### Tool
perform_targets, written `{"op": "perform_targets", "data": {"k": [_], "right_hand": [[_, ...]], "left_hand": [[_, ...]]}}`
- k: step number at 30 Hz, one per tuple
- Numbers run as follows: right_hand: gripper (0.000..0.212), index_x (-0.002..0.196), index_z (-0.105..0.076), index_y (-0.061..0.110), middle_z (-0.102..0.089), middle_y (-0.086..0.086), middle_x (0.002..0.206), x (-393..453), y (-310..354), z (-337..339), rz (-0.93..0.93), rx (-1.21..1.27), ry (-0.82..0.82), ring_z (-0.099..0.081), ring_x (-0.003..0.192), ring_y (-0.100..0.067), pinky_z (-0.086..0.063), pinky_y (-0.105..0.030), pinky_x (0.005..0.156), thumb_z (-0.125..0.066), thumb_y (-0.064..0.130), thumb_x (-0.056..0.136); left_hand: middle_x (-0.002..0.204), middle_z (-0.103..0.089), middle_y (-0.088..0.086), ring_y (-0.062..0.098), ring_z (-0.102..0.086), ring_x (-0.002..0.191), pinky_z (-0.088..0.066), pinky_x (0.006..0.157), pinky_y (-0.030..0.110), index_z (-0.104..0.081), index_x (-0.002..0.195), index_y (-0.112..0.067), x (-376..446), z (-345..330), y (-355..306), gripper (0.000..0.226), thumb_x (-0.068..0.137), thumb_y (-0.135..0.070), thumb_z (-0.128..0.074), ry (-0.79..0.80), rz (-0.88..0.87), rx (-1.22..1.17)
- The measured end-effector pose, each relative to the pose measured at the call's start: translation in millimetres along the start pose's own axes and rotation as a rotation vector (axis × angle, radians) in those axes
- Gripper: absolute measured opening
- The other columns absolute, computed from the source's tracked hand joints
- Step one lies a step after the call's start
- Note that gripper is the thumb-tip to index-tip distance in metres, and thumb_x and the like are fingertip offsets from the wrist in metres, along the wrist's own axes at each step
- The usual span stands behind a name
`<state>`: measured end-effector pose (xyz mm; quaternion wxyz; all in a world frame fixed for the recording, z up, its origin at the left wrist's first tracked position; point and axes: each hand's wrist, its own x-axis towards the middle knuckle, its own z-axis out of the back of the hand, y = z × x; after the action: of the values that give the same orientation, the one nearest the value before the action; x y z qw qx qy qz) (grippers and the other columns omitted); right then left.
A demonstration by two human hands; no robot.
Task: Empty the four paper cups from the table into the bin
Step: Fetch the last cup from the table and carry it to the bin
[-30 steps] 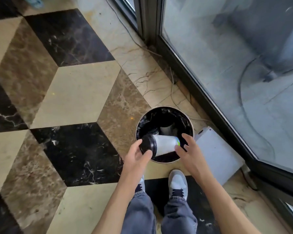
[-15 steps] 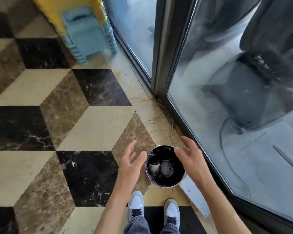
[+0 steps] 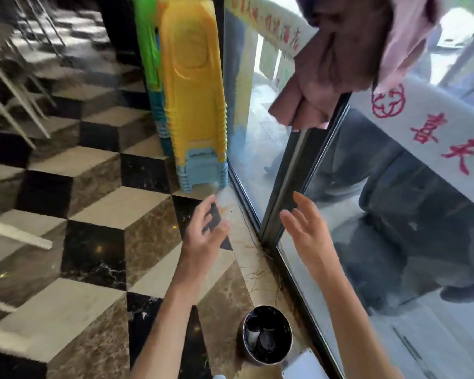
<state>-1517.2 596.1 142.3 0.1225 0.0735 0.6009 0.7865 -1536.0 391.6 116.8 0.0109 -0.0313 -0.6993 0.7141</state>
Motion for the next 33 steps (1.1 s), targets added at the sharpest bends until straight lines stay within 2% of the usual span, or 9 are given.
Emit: {"op": "perform_targets", "data": {"k": [4, 9, 13, 18, 20, 24, 27, 31, 33], "right_hand": [[0.057, 0.146, -0.040, 0.033, -0.044, 0.003, 0.152, -22.3, 48.0, -2.8, 0.130, -0.017, 0.071, -0.040, 0.141, -0.016, -0.037, -0.042, 0.115, -0.059, 0.042, 0.093], [0.058, 0.146, -0.039, 0.030, -0.043, 0.009, 0.151, -58.6, 74.7, -27.2, 0.232, 0.028, 0.264, -0.038, 0.142, -0.013, -0.036, -0.033, 0.112, -0.057, 0.042, 0.093], [0.073, 0.149, -0.035, 0.028, -0.038, 0.012, 0.151, -96.5, 92.6, -59.2, 0.318, 0.031, 0.466, -0.038, 0.140, -0.009, -0.039, -0.022, 0.106, -0.055, 0.053, 0.084], [0.067, 0.147, -0.035, 0.038, -0.034, 0.015, 0.154, -174.2, 116.2, -131.9, 0.388, 0.046, 0.756, -0.035, 0.140, -0.010, -0.037, -0.035, 0.111, -0.056, 0.055, 0.086], [0.063, 0.145, -0.036, 0.042, -0.034, 0.020, 0.150, -222.3, 127.3, -165.0, 0.449, 0.040, 0.884, -0.037, 0.134, -0.003, -0.038, -0.024, 0.103, -0.055, 0.056, 0.087], [0.067, 0.148, -0.035, 0.035, -0.037, 0.021, 0.145, -331.5, 147.6, -223.6, 0.549, 0.082, 1.127, -0.041, 0.109, 0.033, -0.037, 0.004, 0.083, -0.055, 0.053, 0.087], [0.066, 0.147, -0.035, 0.035, -0.039, 0.017, 0.150, -432.9, 159.3, -262.5, 0.583, 0.081, 1.302, -0.043, 0.118, 0.023, -0.038, -0.008, 0.096, -0.056, 0.051, 0.088], [0.060, 0.142, -0.038, 0.038, -0.042, 0.016, 0.143, -587.6, 166.6, -309.2, 0.644, 0.103, 1.526, -0.047, 0.106, 0.031, -0.041, 0.000, 0.086, -0.054, 0.051, 0.086], [0.064, 0.145, -0.039, 0.033, -0.042, 0.015, 0.144, -668.7, 165.7, -323.6, 0.625, 0.113, 1.656, -0.047, 0.122, 0.013, -0.041, -0.014, 0.098, -0.055, 0.051, 0.086]], "left_hand": [[0.137, -0.043, -0.030, 0.008, -0.040, 0.138, -0.034, 0.117, 0.042, -0.039, 0.124, -0.070, -32.7, 28.7, -41.5, 0.053, 0.076, -0.063, -0.060, -0.111, -0.096, 0.054], [0.149, -0.037, -0.021, 0.011, -0.036, 0.142, -0.032, 0.117, 0.044, -0.034, 0.139, -0.060, -95.4, 60.7, -67.0, 0.069, 0.074, -0.067, -0.058, -0.306, -0.126, 0.100], [0.158, -0.035, -0.016, 0.011, -0.036, 0.143, -0.032, 0.118, 0.044, -0.034, 0.134, -0.065, -163.3, 91.6, -78.8, 0.065, 0.074, -0.068, -0.058, -0.493, -0.137, 0.103], [0.162, -0.033, -0.009, 0.012, -0.035, 0.146, -0.032, 0.118, 0.043, -0.038, 0.142, -0.055, -280.9, 151.0, -83.1, 0.077, 0.070, -0.068, -0.061, -0.810, -0.121, 0.099], [0.161, -0.035, -0.009, 0.013, -0.035, 0.146, -0.032, 0.118, 0.045, -0.040, 0.139, -0.057, -339.8, 176.9, -82.4, 0.073, 0.070, -0.067, -0.062, -0.958, -0.126, 0.092], [0.155, -0.041, -0.010, 0.012, -0.038, 0.143, -0.034, 0.118, 0.045, -0.040, 0.137, -0.053, -462.7, 219.7, -80.3, 0.072, 0.070, -0.067, -0.061, -1.228, -0.115, 0.096], [0.158, -0.037, -0.011, 0.010, -0.037, 0.144, -0.036, 0.113, 0.036, -0.040, 0.136, -0.056, -565.2, 248.5, -74.5, 0.067, 0.073, -0.064, -0.061, -1.415, -0.115, 0.081], [0.151, -0.041, -0.022, 0.005, -0.039, 0.141, -0.036, 0.099, 0.019, -0.040, 0.133, -0.062, -709.0, 279.2, -61.3, 0.063, 0.075, -0.063, -0.064, -1.636, -0.083, 0.076], [0.146, -0.042, -0.031, 0.001, -0.040, 0.139, -0.037, 0.099, 0.021, -0.043, 0.130, -0.069, -780.6, 285.1, -56.8, 0.062, 0.072, -0.069, -0.066, -1.745, -0.078, 0.064]]}}
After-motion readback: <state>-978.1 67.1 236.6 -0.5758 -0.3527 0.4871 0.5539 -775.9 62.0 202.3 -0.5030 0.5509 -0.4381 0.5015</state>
